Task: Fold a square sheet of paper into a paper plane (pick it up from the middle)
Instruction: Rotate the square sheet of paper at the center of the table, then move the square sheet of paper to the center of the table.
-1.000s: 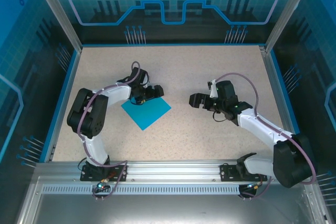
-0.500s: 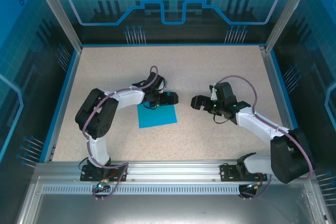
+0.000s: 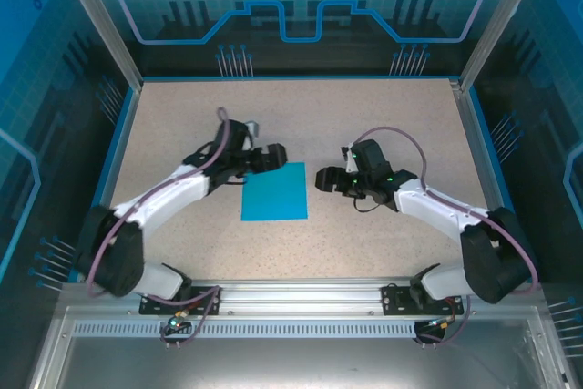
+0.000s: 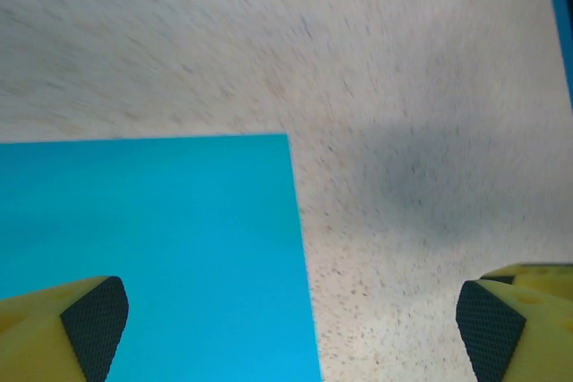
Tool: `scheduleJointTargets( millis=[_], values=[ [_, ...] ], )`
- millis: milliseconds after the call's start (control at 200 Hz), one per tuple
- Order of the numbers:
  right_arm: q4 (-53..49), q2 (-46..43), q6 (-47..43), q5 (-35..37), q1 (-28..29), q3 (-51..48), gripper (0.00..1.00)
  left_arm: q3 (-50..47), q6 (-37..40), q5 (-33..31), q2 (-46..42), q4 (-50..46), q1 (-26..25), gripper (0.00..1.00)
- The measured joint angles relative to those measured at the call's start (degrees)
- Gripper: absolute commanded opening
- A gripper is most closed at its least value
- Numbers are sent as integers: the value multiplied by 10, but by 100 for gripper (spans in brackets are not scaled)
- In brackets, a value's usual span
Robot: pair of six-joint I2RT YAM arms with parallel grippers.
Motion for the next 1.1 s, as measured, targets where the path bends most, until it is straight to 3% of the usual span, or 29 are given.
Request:
scheduleJointTargets(
  millis=[115,285,475,620,935,1100],
  values=[
    [-8,65,12,5,40,45,74,-73,0,-20,-87,3,38,98],
    [-16,161,23,11,92,142,75,-146,0,-41,-152,1,43,99],
    [-42,263,36,16,120,248,75,-168,0,-58,-192,-2,49,99],
    [-57,310,40,16,121,270,75,-176,0,-61,-217,-1,51,99],
    [-46,303,29,13,106,226,76,-192,2,-28,-232,5,51,98],
    [-44,244,3,1,44,150,77,-192,2,21,-225,35,51,98]
  ],
)
